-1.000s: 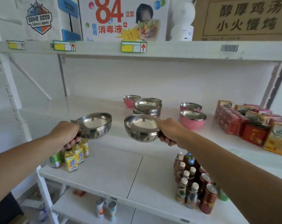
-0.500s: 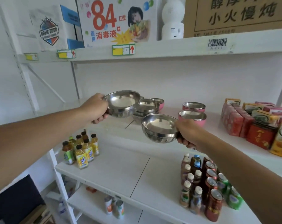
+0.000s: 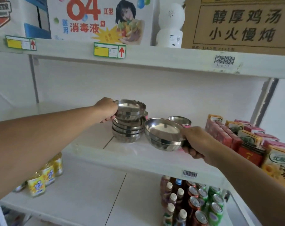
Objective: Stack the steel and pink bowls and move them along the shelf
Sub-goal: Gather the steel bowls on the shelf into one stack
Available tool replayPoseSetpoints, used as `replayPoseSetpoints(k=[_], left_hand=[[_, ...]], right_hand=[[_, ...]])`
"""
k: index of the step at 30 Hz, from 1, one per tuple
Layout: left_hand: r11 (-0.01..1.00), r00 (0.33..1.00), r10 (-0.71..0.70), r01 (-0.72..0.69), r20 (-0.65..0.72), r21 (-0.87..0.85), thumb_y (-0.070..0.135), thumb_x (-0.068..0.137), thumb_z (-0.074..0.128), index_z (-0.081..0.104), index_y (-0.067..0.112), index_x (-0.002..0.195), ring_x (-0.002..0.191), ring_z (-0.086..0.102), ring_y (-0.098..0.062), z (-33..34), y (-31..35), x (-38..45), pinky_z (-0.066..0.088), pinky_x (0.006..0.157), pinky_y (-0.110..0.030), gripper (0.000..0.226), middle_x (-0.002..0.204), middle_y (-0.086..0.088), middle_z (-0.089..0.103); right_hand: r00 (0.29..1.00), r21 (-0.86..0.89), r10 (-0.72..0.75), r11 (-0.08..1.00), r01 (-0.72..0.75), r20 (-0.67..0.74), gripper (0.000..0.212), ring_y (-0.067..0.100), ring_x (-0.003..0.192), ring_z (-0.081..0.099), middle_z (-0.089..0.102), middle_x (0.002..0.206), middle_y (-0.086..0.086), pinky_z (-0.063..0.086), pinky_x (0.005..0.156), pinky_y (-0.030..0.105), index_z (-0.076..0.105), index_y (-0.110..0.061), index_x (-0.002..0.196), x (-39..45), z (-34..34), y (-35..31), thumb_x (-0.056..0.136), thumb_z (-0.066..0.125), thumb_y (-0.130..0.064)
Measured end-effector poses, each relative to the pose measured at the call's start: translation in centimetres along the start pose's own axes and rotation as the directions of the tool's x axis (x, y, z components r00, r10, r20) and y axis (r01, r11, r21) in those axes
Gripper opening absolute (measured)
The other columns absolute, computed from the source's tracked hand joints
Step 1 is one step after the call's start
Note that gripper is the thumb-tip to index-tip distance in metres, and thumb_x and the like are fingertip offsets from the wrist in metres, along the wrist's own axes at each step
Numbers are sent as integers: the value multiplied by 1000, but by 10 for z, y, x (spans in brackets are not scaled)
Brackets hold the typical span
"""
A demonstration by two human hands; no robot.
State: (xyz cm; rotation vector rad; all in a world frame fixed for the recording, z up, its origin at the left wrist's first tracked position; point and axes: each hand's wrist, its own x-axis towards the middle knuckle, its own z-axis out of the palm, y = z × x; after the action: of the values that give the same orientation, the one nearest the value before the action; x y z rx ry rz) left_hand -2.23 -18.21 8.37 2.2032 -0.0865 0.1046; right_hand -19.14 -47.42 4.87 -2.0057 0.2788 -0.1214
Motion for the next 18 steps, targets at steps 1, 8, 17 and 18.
replayPoseSetpoints(k=[1, 8, 17, 18], left_hand=[[999, 1000, 20, -21, 8, 27, 22, 109, 42, 73, 5, 123, 43, 42, -18, 3, -4, 7, 30, 44, -21, 37, 64, -8, 60], [969, 985, 142, -159, 99, 191, 21, 101, 50, 80, 18, 125, 54, 58, -24, 8, -24, 35, 42, 50, -28, 39, 100, -13, 83], [943, 967, 180, -222, 181, 249, 14, 92, 49, 78, 25, 129, 76, 73, -25, -2, -33, 46, 53, 61, -31, 48, 118, -2, 79], [943, 966, 183, -225, 180, 246, 16, 94, 49, 77, 27, 132, 73, 73, -22, -5, -34, 47, 53, 57, -28, 49, 114, 0, 79]], right_hand=[[1000, 16, -1, 1000, 1, -15, 36, 14, 39, 37, 58, 54, 7, 23, 39, 21, 66, -9, 76, 5, -2, -5, 99, 48, -30], [989, 46, -30, 998, 37, -145, 36, 17, 33, 37, 56, 51, 13, 25, 36, 18, 66, -7, 58, 41, 3, -38, 90, 50, -17], [991, 76, -32, 996, 42, -132, 28, 15, 37, 35, 56, 53, 8, 24, 37, 19, 64, -5, 77, 93, 36, -83, 92, 45, -19], [991, 67, -38, 997, 46, -128, 29, 16, 39, 35, 56, 54, 8, 24, 38, 20, 65, -5, 77, 97, 42, -89, 92, 46, -20]])
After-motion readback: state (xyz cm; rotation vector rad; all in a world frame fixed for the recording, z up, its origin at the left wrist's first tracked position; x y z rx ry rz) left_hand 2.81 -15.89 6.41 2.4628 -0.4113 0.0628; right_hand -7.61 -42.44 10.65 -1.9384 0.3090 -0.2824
